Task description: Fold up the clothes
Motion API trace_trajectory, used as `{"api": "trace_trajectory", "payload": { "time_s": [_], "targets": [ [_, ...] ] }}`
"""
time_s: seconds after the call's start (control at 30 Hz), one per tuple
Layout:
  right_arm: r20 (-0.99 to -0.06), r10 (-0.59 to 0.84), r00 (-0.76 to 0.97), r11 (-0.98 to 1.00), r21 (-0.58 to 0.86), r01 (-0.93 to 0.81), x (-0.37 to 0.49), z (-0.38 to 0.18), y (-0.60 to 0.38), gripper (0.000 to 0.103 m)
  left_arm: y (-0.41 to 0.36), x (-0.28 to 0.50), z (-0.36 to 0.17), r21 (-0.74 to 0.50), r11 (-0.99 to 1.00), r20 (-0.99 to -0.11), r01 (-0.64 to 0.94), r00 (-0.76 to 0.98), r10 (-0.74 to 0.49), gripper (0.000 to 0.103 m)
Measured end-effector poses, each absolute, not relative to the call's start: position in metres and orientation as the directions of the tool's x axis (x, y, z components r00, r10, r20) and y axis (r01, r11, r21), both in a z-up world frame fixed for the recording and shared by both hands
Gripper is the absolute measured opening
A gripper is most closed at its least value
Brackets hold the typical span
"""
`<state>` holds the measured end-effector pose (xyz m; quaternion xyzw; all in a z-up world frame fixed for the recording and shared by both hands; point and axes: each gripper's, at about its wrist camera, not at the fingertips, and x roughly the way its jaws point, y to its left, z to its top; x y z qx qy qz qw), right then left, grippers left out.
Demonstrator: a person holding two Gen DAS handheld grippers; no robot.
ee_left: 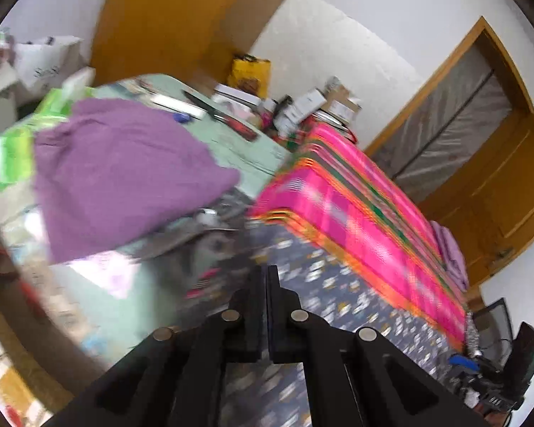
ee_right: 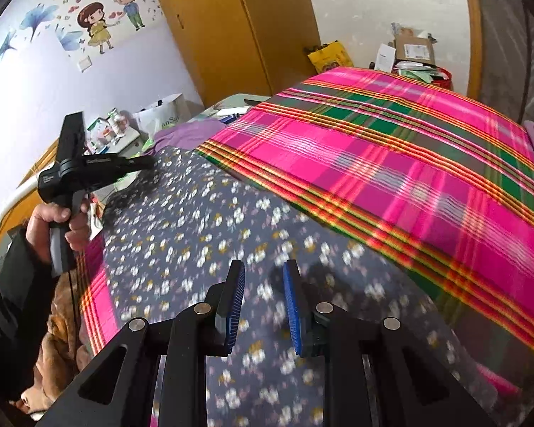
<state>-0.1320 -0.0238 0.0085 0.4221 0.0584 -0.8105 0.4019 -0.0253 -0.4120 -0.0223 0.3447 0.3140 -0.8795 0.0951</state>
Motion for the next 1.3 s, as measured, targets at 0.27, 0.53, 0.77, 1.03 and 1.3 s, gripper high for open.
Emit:
{"api": "trace_trajectory", "payload": {
  "time_s": [0.27, 0.53, 0.77, 1.03, 1.3],
  "targets": [
    [-0.746, -0.590, -0.308, -0.689, 0.267, 0.674, -0.116, -0.008, 0.017, 0.023, -0.384, 0.033, -0.012, -0.429, -0.834, -0.656, 0.348, -0.754, 0.023, 0.002],
    [-0.730, -0.587, -0.351, -0.728, 0.287, 0.622, -0.103, -0.004, 0.051, 0.023, -0.362, 0.036, -0.038, -0.360, -0.860, -0.728, 0.360, -0.685, 0.018, 0.001],
    [-0.701, -0.604, -0.379, -0.734, 0.303, 0.608, -0.089, 0.004, 0.075, 0.028, -0.366, 0.057, -0.031, -0.407, -0.822, -0.698, 0.399, -0.716, -0.003, 0.003],
    [-0.668, -0.679, -0.304, -0.619, 0.299, 0.726, -0.065, 0.008, 0.061, 0.037, -0.390, 0.064, -0.033, -0.506, -0.714, -0.672, 0.483, -0.740, -0.025, 0.015],
    [-0.698, -0.696, -0.170, -0.427, 0.212, 0.879, -0.023, -0.003, 0.007, 0.038, -0.395, 0.056, -0.039, -0.542, -0.662, -0.665, 0.518, -0.746, -0.039, 0.020]
  ]
}}
